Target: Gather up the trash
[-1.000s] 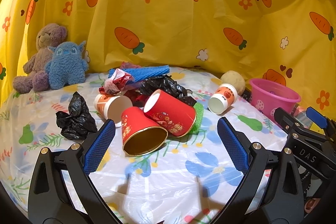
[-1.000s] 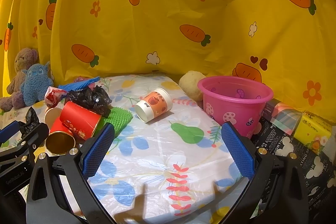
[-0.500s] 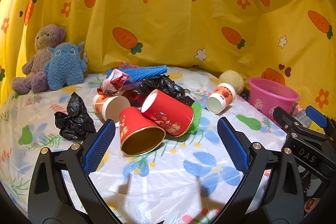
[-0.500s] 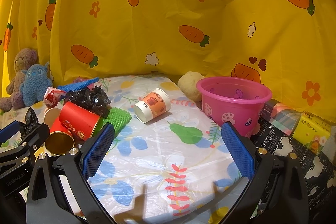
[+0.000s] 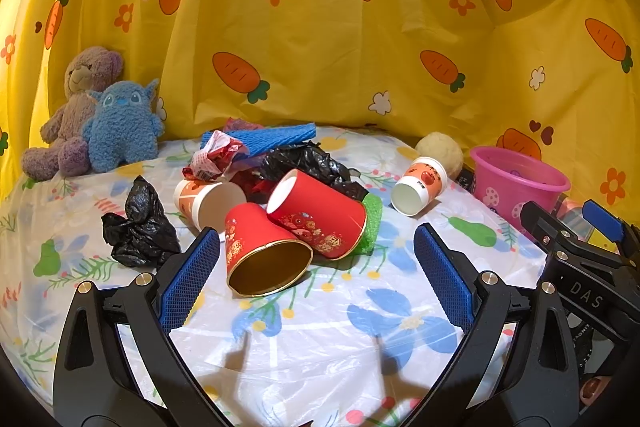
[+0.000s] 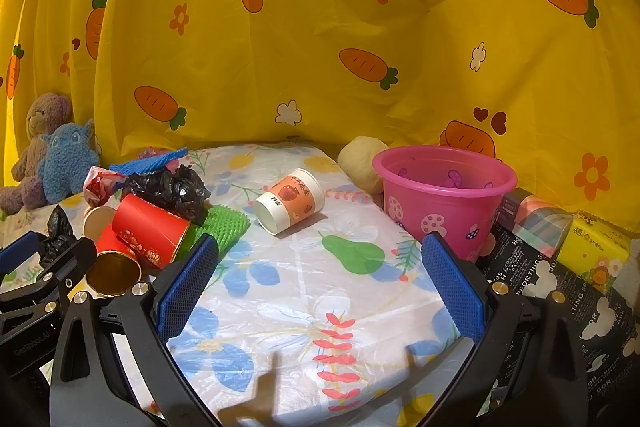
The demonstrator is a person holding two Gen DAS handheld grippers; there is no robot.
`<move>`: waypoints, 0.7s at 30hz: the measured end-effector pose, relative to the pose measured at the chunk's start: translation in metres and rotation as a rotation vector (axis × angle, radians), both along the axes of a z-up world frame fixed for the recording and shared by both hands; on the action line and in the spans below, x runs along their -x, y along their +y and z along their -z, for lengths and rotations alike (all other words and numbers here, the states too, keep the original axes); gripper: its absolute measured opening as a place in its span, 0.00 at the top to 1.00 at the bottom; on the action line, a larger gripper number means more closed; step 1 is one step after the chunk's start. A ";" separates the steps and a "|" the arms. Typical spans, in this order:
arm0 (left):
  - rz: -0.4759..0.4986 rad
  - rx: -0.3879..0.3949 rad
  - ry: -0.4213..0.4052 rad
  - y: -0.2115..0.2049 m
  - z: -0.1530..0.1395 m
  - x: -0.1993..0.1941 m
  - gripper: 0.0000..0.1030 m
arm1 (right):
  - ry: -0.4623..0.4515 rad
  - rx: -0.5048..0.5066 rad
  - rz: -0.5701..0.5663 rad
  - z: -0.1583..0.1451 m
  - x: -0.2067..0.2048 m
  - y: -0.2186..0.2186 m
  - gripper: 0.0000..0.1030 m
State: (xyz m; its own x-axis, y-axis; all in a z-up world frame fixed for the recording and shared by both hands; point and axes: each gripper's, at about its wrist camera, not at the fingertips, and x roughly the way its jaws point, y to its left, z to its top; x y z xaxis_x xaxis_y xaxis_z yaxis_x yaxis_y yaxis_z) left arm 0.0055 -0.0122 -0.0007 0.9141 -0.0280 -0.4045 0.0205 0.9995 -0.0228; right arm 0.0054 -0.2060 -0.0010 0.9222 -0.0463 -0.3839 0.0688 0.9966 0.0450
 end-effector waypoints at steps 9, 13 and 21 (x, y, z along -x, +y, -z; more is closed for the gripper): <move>0.000 0.000 0.000 0.000 0.000 0.000 0.07 | -0.001 0.001 0.002 0.000 0.001 0.000 0.05; 0.000 0.000 0.000 0.000 0.000 0.000 0.07 | -0.001 0.000 0.001 0.000 0.001 0.000 0.05; 0.001 -0.001 0.001 -0.002 0.000 0.000 0.07 | -0.003 0.000 0.002 0.000 0.001 -0.002 0.05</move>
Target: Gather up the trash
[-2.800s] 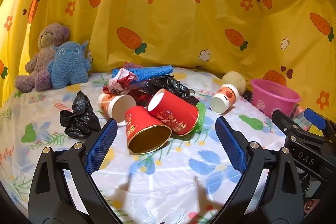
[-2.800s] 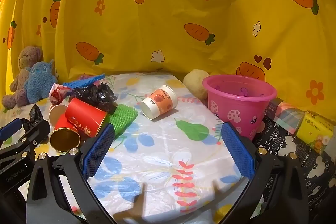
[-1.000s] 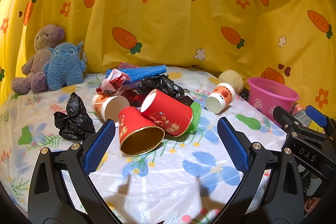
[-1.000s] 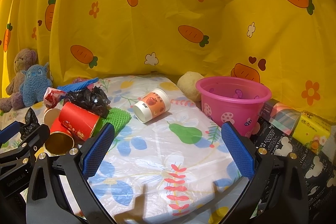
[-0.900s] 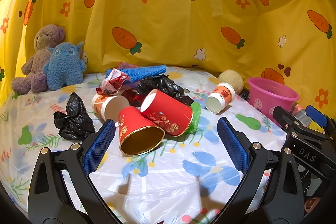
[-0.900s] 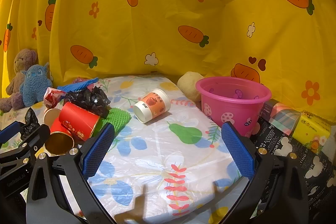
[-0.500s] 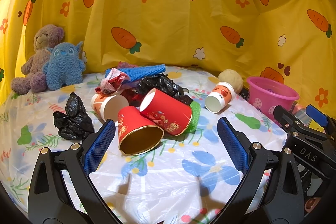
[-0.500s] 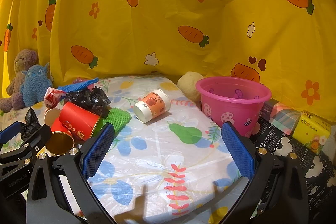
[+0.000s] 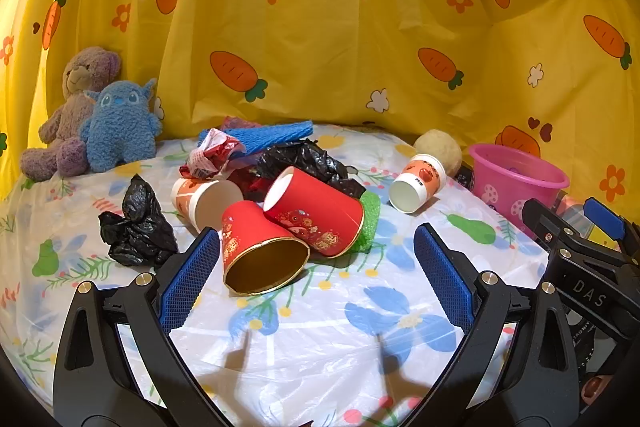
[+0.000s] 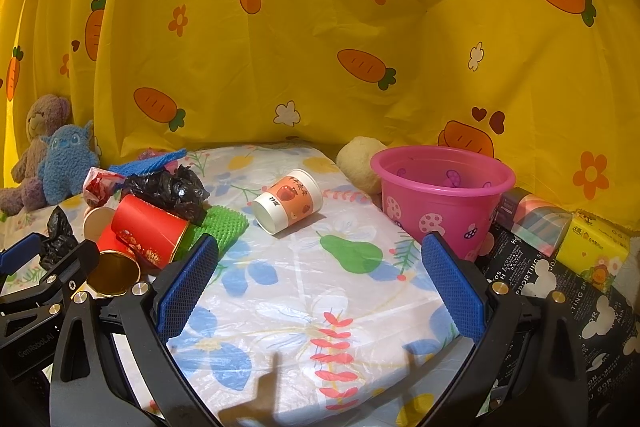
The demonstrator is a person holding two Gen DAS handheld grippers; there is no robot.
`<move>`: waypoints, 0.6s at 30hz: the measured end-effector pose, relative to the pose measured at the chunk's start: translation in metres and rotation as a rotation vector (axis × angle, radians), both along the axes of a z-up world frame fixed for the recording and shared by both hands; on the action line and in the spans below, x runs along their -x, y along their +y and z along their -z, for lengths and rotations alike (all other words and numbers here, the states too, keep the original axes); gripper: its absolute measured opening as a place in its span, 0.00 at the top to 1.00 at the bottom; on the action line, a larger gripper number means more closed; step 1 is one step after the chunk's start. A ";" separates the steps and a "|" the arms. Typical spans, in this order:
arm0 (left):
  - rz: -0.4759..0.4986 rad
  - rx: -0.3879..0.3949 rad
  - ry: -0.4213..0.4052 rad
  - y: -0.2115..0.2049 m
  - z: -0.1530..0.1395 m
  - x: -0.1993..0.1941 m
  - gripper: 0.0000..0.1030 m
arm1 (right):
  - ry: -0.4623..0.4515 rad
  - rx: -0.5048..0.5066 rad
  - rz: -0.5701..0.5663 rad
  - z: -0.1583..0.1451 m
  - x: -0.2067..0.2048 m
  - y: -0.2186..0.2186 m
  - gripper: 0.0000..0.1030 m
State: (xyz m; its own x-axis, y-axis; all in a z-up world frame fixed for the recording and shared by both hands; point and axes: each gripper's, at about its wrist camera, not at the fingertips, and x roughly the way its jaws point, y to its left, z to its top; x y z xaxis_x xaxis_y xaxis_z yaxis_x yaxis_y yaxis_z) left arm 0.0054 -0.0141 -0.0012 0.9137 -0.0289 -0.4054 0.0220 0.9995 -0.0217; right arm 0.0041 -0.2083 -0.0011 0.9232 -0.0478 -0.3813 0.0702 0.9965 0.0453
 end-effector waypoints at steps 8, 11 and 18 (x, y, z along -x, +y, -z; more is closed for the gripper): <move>0.000 0.000 -0.001 -0.001 0.000 0.000 0.07 | -0.001 0.000 0.000 0.001 0.000 0.000 0.05; 0.001 -0.001 0.000 -0.001 0.001 0.000 0.07 | -0.001 -0.001 0.000 0.000 0.001 -0.001 0.05; 0.001 -0.002 0.000 -0.002 0.001 0.001 0.07 | -0.002 -0.002 0.001 0.000 0.001 -0.002 0.05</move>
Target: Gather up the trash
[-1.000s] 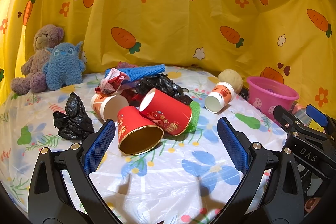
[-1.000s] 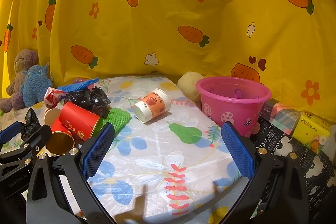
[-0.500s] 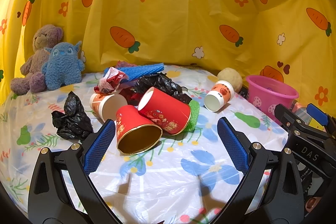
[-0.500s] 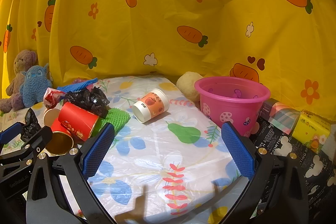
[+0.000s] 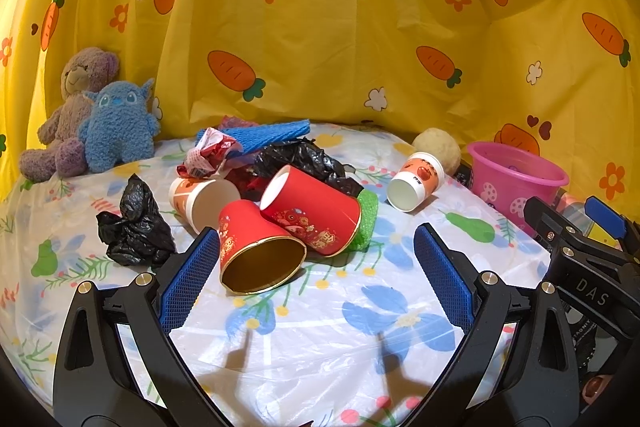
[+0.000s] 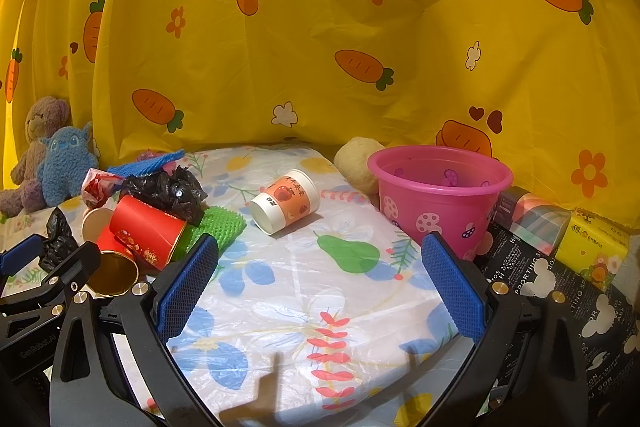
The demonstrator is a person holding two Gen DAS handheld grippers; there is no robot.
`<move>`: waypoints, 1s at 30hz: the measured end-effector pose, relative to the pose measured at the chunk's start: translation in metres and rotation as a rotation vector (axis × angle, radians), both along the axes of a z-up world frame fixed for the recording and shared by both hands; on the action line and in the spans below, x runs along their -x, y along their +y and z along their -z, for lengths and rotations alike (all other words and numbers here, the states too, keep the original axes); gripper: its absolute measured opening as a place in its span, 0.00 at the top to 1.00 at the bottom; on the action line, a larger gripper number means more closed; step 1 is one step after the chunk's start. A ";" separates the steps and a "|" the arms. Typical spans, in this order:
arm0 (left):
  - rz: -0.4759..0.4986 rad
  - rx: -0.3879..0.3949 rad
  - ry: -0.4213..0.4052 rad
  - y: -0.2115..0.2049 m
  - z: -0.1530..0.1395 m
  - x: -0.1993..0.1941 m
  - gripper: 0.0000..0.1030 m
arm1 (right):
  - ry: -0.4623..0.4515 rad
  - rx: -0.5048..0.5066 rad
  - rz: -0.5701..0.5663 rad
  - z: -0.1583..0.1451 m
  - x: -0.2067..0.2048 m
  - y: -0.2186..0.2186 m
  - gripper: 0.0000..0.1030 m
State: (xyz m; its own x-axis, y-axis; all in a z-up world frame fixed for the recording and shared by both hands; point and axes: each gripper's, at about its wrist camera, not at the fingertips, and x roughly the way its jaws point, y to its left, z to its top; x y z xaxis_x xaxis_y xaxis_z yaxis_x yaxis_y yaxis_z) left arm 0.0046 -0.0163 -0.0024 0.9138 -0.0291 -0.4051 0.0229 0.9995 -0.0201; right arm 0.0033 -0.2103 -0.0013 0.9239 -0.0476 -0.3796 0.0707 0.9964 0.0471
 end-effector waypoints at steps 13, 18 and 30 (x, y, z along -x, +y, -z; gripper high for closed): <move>0.007 -0.002 0.003 -0.004 0.006 0.000 0.07 | -0.004 -0.001 0.004 0.000 0.000 0.000 0.05; 0.011 -0.005 0.007 -0.004 0.007 -0.002 0.07 | -0.005 -0.006 0.007 0.000 -0.002 -0.004 0.05; 0.003 -0.008 0.014 0.013 0.014 -0.002 0.07 | -0.002 -0.013 -0.038 0.008 -0.005 0.003 0.05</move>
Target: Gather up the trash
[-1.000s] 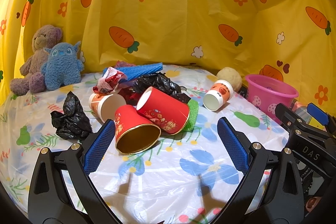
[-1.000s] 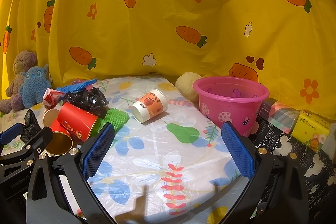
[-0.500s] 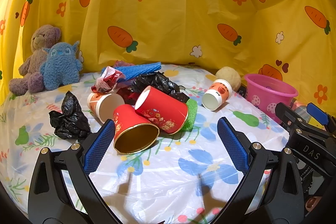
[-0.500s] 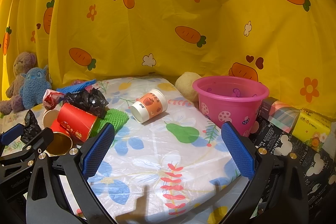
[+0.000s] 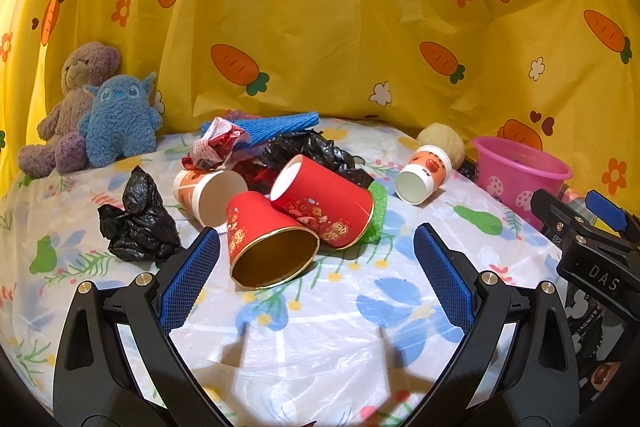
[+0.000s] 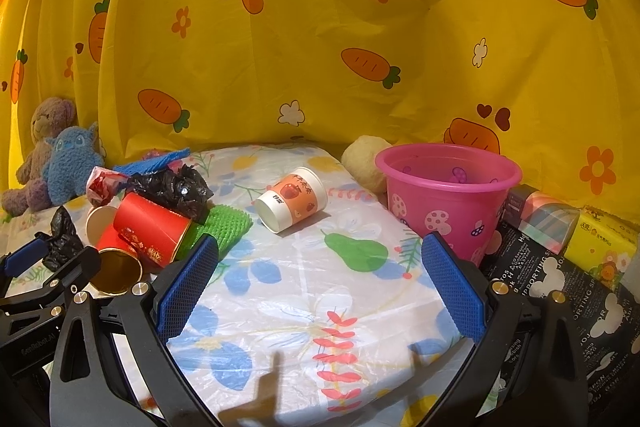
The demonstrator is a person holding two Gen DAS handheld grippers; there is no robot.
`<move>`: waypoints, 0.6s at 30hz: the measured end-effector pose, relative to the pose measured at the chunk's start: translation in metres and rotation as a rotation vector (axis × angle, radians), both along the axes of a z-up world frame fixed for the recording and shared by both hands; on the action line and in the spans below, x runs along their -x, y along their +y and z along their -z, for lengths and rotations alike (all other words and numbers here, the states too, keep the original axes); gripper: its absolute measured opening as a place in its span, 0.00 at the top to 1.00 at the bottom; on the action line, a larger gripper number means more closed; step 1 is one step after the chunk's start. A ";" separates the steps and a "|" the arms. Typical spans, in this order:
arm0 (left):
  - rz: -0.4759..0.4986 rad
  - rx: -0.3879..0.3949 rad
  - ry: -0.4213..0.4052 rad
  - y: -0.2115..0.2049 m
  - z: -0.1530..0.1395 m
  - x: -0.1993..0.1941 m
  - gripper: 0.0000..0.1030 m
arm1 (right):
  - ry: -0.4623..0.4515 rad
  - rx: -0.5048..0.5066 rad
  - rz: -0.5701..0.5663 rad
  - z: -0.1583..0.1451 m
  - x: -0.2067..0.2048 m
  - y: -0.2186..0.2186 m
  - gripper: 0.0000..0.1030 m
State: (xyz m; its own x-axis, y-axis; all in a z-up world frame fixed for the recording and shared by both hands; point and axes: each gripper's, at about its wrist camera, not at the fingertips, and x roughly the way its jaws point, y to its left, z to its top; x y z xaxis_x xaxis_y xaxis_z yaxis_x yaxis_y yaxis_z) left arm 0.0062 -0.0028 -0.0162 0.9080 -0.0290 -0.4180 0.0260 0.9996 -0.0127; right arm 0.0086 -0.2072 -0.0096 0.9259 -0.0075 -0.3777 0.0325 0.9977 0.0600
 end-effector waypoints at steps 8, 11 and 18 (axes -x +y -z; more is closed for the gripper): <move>-0.085 0.018 0.006 0.041 0.008 0.000 0.07 | 0.022 -0.017 -0.094 0.010 -0.011 0.019 0.05; -0.107 0.015 0.030 0.050 0.012 -0.006 0.08 | 0.045 -0.023 -0.131 0.013 -0.017 0.030 0.06; -0.094 -0.008 0.142 0.053 0.029 -0.037 0.23 | 0.067 -0.026 -0.184 0.017 -0.029 0.046 0.10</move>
